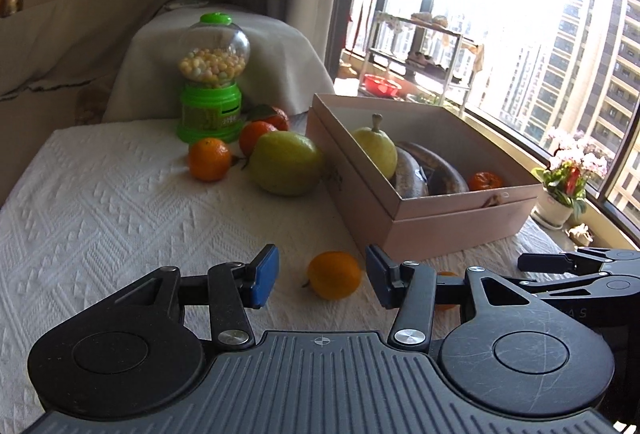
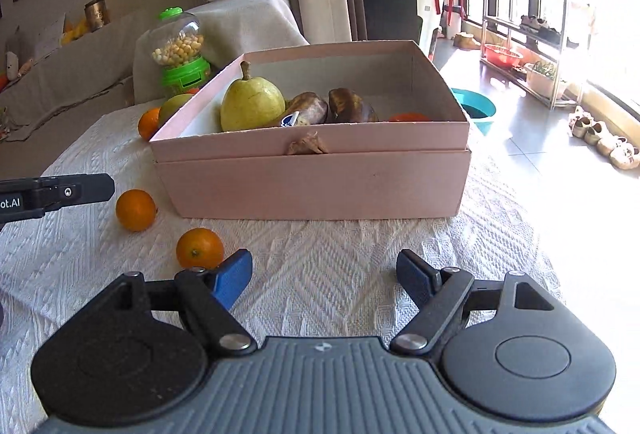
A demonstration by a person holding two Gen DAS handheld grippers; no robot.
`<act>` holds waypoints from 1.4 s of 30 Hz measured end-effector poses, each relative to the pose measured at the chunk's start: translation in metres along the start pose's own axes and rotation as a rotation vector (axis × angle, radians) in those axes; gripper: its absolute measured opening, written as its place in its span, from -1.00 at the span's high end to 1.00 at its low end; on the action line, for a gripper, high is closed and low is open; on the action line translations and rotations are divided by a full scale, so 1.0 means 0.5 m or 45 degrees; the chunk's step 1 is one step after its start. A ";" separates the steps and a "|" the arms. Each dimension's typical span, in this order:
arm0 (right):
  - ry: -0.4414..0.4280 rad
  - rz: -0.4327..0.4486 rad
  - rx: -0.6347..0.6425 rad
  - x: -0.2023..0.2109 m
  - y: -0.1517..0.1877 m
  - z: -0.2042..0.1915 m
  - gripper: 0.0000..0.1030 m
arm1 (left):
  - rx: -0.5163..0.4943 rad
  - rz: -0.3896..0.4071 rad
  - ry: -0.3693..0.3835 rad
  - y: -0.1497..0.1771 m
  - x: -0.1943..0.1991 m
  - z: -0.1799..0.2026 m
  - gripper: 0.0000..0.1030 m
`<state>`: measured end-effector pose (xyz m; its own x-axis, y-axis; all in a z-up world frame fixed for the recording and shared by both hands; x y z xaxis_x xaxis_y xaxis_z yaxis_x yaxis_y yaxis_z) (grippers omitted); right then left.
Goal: Organize fruits
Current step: 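Move the open left tool down to the large green pear on the table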
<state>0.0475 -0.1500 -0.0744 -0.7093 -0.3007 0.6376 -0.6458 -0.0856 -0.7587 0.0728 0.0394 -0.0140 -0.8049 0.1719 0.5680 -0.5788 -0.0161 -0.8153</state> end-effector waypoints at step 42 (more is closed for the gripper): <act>-0.013 -0.017 0.044 -0.010 0.002 -0.017 -0.79 | -0.087 -0.073 -0.112 -0.046 -0.039 -0.111 0.05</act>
<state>0.0480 -0.1404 -0.0772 -0.6977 -0.3090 0.6463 -0.6449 -0.1220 -0.7545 0.1092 0.0913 -0.0127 -0.7809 0.0832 0.6190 -0.6162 0.0589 -0.7853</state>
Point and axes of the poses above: each gripper's, at about its wrist camera, not at the fingertips, and x roughly against the way its jaws point, z to its right, y to its underside, the point moved 8 cm from there along -x, roughly the way its jaws point, and after that the axes turned 4 degrees about -y, right-handed, at the moved point
